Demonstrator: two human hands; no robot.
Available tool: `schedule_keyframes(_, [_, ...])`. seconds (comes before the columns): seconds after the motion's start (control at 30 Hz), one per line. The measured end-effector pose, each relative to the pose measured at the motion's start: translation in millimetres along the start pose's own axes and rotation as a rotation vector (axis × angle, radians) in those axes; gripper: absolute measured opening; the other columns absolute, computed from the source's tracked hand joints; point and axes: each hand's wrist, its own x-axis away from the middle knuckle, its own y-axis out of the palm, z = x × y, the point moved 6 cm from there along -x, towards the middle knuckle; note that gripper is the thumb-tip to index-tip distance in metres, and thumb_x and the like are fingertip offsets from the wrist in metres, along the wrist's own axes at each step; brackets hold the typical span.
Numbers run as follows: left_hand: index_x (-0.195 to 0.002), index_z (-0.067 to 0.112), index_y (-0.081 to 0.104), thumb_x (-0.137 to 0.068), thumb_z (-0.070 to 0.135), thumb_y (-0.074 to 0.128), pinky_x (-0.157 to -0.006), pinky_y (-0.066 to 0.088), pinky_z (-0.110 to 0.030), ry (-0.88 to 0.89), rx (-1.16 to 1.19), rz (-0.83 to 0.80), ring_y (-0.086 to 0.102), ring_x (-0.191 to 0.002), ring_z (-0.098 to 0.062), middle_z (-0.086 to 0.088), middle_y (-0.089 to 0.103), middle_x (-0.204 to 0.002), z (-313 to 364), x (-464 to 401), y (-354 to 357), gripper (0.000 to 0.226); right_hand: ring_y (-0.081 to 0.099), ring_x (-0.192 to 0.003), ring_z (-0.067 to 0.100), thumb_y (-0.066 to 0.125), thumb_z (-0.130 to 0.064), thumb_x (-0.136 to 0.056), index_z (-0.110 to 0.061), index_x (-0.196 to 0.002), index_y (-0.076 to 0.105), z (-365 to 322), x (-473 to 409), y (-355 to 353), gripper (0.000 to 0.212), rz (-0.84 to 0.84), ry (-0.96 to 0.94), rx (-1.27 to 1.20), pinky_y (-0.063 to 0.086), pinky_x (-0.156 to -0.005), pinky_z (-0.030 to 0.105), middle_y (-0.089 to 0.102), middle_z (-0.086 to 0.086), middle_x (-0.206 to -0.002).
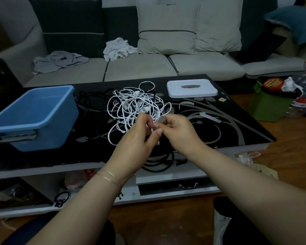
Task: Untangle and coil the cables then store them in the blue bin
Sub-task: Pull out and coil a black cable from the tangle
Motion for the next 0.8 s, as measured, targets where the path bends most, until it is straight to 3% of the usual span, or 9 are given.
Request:
schedule_keyframes(0.07, [-0.093,0.025,0.041,-0.095,0.031,0.055,-0.054,0.036,-0.012,-0.011,0.043,0.003,0.055,-0.059,0.006,0.01,0.055,-0.074,-2,-2,-2,0.015,0.055,-0.06,0.013,0.068,-0.014,-0.085,-0.016,-0.068,0.063,5,3,-1,0.018,0.028,0.014,-0.029,0.045,-0.063,0.032,0.062,0.004,-0.062])
schedule_keyframes(0.17, [-0.088,0.023,0.049,-0.094,0.026,0.06,-0.053,0.035,-0.01,-0.004,0.116,0.068,0.052,-0.054,0.004,0.007,0.053,-0.077,-7,-4,-6,0.012,0.05,-0.053,0.001,0.063,-0.008,-0.089,-0.015,-0.069,0.064,4,8,0,0.022,0.083,0.023,-0.067,0.042,-0.058,0.018,0.058,-0.011,-0.053])
schedule_keyframes(0.3, [-0.078,0.015,0.06,-0.09,0.022,0.066,-0.056,0.038,-0.01,-0.016,0.235,0.17,0.054,-0.061,-0.001,0.005,0.06,-0.075,-7,-3,-9,0.015,0.046,-0.05,0.002,0.063,-0.009,-0.09,-0.014,-0.064,0.061,2,10,1,0.027,0.138,0.062,-0.112,0.038,-0.054,0.016,0.053,-0.01,-0.049])
schedule_keyframes(0.43, [-0.07,0.018,0.062,-0.085,0.029,0.071,-0.058,0.043,-0.016,0.028,0.137,0.243,0.058,-0.06,-0.003,0.009,0.065,-0.067,-5,1,-13,0.021,0.058,-0.069,0.015,0.066,-0.012,-0.088,-0.007,-0.066,0.063,3,10,2,0.022,0.177,0.094,-0.183,0.047,-0.069,0.028,0.067,0.015,-0.073])
schedule_keyframes(0.53, [-0.082,0.024,0.065,-0.079,0.036,0.074,-0.072,0.047,-0.018,0.07,0.081,0.123,0.062,-0.079,0.001,0.019,0.067,-0.08,-4,-1,-12,0.015,0.054,-0.072,0.021,0.069,-0.021,-0.086,0.012,-0.084,0.062,5,9,-3,0.034,0.207,0.108,-0.196,0.046,-0.072,0.036,0.061,0.038,-0.09])
schedule_keyframes(0.57, [-0.09,0.025,0.065,-0.075,0.039,0.076,-0.077,0.045,-0.014,0.093,0.034,0.066,0.06,-0.087,0.004,0.021,0.066,-0.088,-4,-1,-11,0.023,0.053,-0.073,0.022,0.069,-0.022,-0.086,0.015,-0.089,0.06,4,9,-5,0.038,0.215,0.112,-0.215,0.045,-0.072,0.036,0.058,0.04,-0.094])
schedule_keyframes(0.63, [-0.102,0.024,0.064,-0.074,0.037,0.078,-0.082,0.041,-0.009,0.163,-0.043,0.007,0.057,-0.097,0.006,0.02,0.064,-0.1,-3,-1,-11,0.034,0.053,-0.074,0.022,0.069,-0.024,-0.086,0.017,-0.092,0.059,3,8,-9,0.042,0.218,0.105,-0.221,0.044,-0.072,0.036,0.058,0.04,-0.096])
schedule_keyframes(0.7, [-0.107,0.023,0.063,-0.081,0.031,0.075,-0.083,0.042,-0.011,0.253,-0.082,0.038,0.057,-0.098,0.003,0.015,0.064,-0.103,-1,0,-13,0.029,0.053,-0.072,0.022,0.071,-0.028,-0.084,0.015,-0.09,0.059,0,7,-10,0.045,0.194,0.096,-0.198,0.043,-0.071,0.036,0.062,0.037,-0.088])
schedule_keyframes(0.8, [-0.111,0.025,0.059,-0.087,0.034,0.064,-0.081,0.044,-0.016,0.372,-0.152,0.103,0.057,-0.094,0.0,0.012,0.061,-0.101,4,5,-17,0.026,0.052,-0.068,0.02,0.071,-0.025,-0.085,0.012,-0.085,0.061,-9,7,-11,0.039,0.139,0.093,-0.173,0.042,-0.067,0.033,0.06,0.02,-0.075])
